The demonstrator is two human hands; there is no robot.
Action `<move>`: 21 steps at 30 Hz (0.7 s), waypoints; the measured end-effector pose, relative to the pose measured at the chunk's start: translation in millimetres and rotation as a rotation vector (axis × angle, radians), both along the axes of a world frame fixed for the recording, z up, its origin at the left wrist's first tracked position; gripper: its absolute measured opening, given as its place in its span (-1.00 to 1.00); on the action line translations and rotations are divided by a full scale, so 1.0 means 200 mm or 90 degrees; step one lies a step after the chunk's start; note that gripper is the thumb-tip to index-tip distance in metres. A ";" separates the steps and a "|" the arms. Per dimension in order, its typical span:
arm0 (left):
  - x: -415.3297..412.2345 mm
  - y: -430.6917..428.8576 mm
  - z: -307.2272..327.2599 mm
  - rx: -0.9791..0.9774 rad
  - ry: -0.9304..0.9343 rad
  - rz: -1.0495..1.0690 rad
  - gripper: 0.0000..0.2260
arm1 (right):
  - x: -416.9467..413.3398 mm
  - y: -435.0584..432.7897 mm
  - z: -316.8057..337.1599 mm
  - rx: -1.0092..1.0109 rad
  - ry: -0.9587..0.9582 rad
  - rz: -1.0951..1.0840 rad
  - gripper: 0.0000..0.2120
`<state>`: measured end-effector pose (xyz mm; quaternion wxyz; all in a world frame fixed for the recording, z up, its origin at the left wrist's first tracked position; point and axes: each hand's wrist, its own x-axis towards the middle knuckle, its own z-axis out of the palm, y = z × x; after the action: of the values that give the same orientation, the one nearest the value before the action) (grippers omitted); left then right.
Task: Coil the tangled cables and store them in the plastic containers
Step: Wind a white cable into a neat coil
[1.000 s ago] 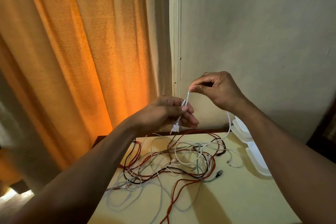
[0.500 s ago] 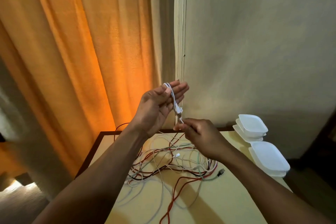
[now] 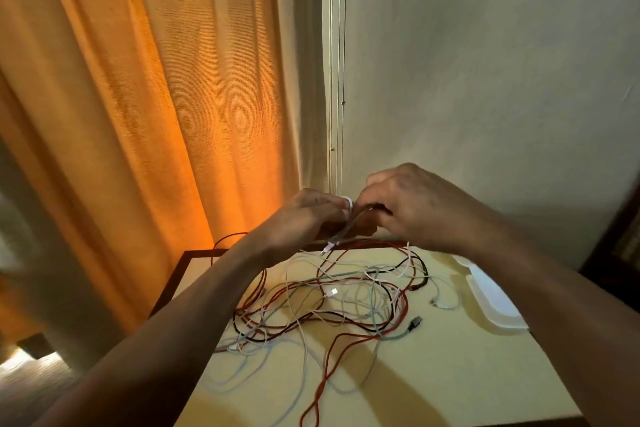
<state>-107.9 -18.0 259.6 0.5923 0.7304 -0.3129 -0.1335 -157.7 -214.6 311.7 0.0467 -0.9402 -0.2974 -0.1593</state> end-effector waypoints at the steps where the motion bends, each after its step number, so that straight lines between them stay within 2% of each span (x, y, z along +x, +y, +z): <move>1: -0.01 0.01 0.01 0.010 0.024 -0.023 -0.66 | 0.02 -0.01 0.03 0.002 0.005 0.011 -0.88; 5: -0.04 0.04 0.04 0.017 0.083 -0.108 -0.68 | 0.07 -0.06 0.14 0.088 0.039 0.068 -0.94; 8: -0.06 0.04 0.03 -0.025 0.115 -0.158 -0.66 | 0.14 -0.11 0.19 0.236 0.059 0.078 -0.92; 13: -0.12 0.02 0.05 -0.218 0.206 -0.203 -0.51 | 0.25 -0.11 0.04 0.473 0.182 0.047 -0.86; 16: -0.11 0.01 0.06 -0.326 0.219 -0.193 -0.46 | 0.24 -0.07 -0.15 0.515 0.249 0.086 -0.89; 19: -0.10 -0.02 0.04 -0.403 0.223 -0.151 -0.45 | 0.20 0.00 -0.30 0.545 0.291 0.021 -0.72; 21: -0.09 -0.03 0.02 -0.458 0.231 -0.120 -0.46 | 0.17 0.04 -0.36 0.555 0.330 0.017 -0.72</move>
<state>-126.5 -23.3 263.9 0.8405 0.4095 -0.2958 -0.1959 -123.5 -207.0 239.2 0.5093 -0.8379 -0.1940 -0.0293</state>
